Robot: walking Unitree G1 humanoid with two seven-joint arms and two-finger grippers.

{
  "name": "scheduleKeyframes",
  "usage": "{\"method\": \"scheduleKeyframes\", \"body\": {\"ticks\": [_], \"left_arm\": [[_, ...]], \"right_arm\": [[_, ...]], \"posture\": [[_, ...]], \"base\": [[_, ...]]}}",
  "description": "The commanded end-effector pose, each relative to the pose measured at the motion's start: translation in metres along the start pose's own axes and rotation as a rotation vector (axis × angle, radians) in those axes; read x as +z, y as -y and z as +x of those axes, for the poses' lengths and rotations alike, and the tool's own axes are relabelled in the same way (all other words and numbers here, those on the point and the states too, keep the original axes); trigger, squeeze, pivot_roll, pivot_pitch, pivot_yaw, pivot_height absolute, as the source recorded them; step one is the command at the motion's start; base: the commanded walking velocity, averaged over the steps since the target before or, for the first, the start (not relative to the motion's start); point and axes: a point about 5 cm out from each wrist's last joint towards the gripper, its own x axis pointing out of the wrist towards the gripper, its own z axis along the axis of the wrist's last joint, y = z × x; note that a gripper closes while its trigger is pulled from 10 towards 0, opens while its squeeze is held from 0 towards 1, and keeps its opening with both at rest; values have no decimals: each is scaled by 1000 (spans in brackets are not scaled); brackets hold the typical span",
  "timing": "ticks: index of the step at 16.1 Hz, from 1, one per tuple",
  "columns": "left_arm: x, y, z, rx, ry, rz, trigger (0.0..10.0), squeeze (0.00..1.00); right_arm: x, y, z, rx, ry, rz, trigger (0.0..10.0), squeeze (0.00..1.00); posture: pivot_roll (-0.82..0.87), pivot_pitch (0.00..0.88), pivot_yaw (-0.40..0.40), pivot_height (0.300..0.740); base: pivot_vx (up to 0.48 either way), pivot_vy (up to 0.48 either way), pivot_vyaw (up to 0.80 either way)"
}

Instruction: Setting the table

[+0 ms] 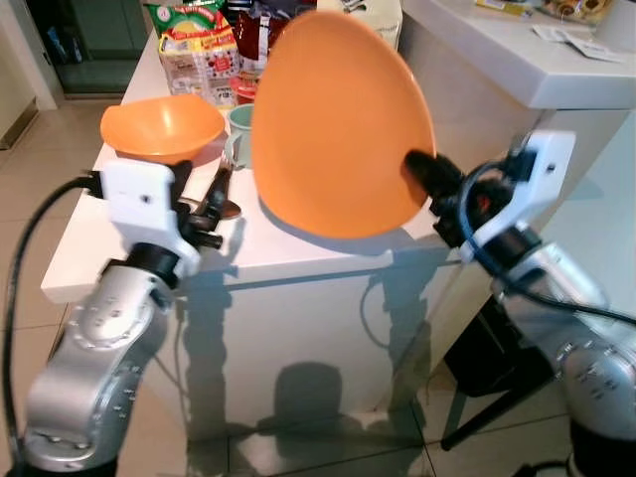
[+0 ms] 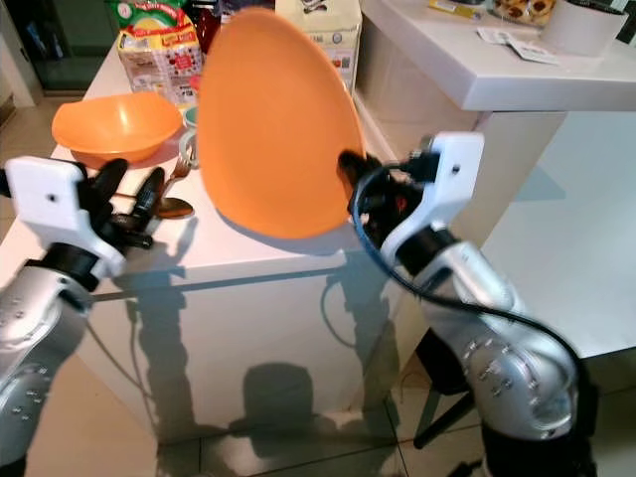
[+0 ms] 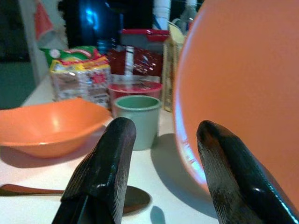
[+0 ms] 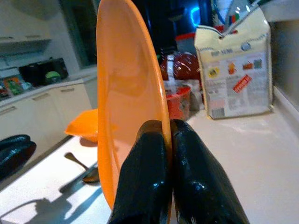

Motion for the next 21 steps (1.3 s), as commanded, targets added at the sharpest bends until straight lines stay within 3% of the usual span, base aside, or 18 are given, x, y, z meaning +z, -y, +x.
{"method": "scheduleKeyframes", "body": {"ticks": [1, 4, 13, 16, 21], "left_arm": [[-2, 3, 2, -12, -13, 6, 10000, 0], [-4, 3, 8, -8, -12, 1, 10000, 0], [-4, 2, 12, -9, -9, 19, 10000, 0], [-7, 1, 9, -6, -25, 37, 10000, 0], [0, 0, 20, 39, 14, 63, 10000, 0]], "right_arm": [[7, 0, 0, -3, 53, -25, 10000, 0], [6, 2, 0, -22, 47, -67, 10000, 0], [4, 6, 3, -42, 51, -85, 10000, 0], [2, 7, 2, -53, 70, -66, 10000, 0], [9, 9, 1, -59, 105, -75, 10000, 0]], "posture": [[75, 0, -40, 740], [55, 0, -34, 740], [63, 0, -34, 740], [70, 0, -34, 740], [59, 0, -31, 740]], "base": [[0, 0, 0], [0, 0, 0], [-302, 0, 0], [0, 0, 0], [0, 0, 0]]}}
